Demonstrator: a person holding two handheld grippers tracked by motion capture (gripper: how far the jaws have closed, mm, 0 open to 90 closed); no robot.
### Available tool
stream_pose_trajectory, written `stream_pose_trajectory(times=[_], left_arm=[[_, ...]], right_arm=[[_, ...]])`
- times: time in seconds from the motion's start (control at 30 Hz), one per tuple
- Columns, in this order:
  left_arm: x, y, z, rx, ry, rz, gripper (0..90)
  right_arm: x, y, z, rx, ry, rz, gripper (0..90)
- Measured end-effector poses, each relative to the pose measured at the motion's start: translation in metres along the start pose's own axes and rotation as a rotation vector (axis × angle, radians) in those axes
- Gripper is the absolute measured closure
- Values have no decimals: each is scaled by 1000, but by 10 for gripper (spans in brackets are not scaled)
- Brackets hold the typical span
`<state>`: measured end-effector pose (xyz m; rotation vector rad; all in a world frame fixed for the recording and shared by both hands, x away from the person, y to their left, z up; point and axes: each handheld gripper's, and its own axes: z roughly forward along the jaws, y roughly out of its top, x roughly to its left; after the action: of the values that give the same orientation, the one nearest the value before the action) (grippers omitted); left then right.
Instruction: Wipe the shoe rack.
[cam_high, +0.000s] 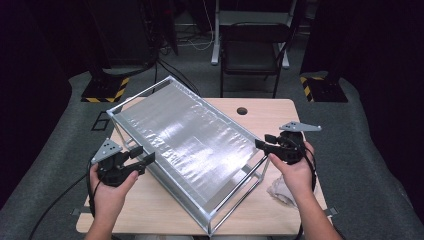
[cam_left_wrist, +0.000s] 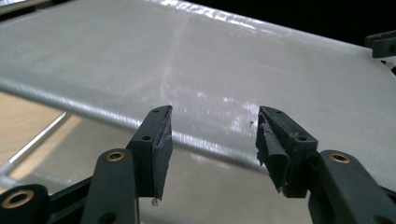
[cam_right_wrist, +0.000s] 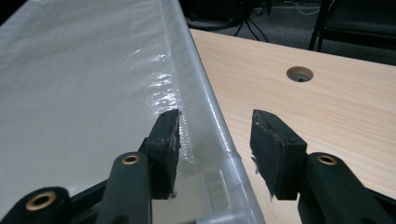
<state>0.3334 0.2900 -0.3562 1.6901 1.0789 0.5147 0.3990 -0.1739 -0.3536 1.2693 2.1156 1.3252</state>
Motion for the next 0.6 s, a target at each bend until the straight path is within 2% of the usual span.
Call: stream_pose_trajectory(times=[0.13,0.27,0.4,0.6], left_arm=[[5,7,4,3,-2,9,424],[11,9,11,8,10,-18,422],[21,7,16,9,48,-37,416],[31,8,21,14,80,-53,394]], right_arm=[[3,-2,-15,-28,8,3,506],[5,-8,-32,-46,28,9,502],[9,-18,-45,-43,46,18,508],[14,-31,-51,-18,91,39,509]])
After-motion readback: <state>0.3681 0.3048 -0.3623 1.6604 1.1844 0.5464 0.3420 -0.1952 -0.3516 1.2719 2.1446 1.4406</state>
